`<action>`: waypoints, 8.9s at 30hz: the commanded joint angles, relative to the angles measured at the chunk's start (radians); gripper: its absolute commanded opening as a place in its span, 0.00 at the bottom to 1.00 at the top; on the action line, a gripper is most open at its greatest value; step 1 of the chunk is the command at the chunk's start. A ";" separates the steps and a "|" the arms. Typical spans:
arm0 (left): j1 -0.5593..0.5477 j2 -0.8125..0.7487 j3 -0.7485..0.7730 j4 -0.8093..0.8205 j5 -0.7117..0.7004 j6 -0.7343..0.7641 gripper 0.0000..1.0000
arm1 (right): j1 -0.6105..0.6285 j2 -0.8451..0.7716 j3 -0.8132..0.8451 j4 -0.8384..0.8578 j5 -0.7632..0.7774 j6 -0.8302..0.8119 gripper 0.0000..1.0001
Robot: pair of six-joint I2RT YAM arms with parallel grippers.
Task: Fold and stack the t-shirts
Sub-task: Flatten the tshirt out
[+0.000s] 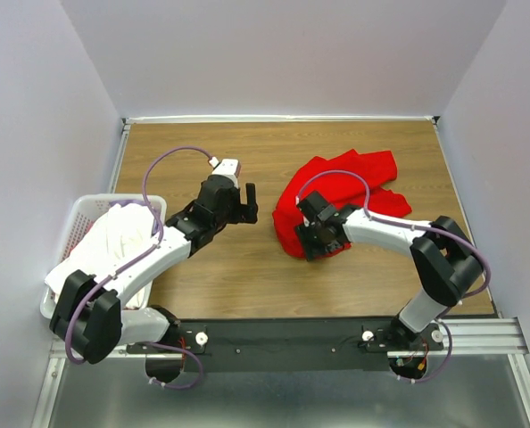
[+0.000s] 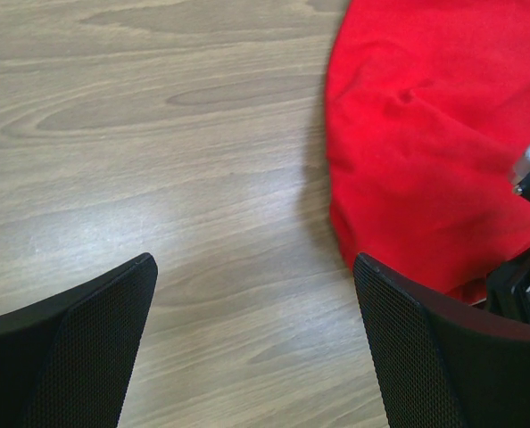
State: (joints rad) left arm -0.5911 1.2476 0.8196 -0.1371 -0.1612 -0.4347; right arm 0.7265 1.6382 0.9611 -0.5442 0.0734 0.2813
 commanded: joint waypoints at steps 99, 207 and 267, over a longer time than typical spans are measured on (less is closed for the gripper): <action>0.027 0.015 -0.160 -0.038 -0.020 -0.150 0.86 | -0.594 0.140 -0.064 0.400 -0.431 0.371 0.04; -0.098 0.250 0.525 -0.351 -0.587 0.267 0.00 | -0.898 0.057 -0.041 0.182 -0.221 0.187 0.11; 0.347 0.358 -0.123 0.543 0.663 -0.142 0.93 | -0.627 0.160 -0.074 0.251 -0.211 0.190 0.22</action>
State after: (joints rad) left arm -0.2295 1.5940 0.7250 0.3061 0.4168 -0.5133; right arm 0.1074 1.7172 0.9249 -0.2279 -0.2058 0.5068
